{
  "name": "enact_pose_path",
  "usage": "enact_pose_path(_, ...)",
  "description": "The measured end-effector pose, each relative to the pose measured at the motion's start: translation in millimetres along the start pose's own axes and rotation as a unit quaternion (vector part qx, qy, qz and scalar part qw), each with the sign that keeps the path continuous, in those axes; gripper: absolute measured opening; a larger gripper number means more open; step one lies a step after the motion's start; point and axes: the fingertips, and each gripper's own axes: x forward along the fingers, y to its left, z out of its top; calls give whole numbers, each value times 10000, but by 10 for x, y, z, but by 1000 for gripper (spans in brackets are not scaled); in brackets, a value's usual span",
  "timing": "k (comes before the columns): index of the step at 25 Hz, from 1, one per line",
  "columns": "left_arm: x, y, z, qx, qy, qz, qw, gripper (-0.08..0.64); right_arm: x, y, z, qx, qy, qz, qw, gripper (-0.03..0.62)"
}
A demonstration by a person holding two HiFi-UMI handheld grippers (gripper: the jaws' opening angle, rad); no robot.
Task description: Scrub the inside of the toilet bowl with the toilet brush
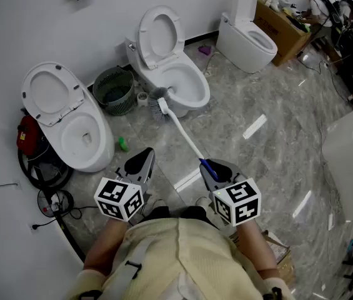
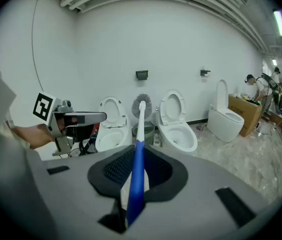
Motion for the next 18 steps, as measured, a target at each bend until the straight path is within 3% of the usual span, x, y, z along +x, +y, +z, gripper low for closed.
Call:
enact_pose_path(6,-69,82,-71,-41,68,36,10000,14,56,71,-32,185,-19,102,9998,72)
enact_pose_path(18,-16,495,-138,-267,304,-38,9992,14,453,222,-7,114,347,201,9991,72)
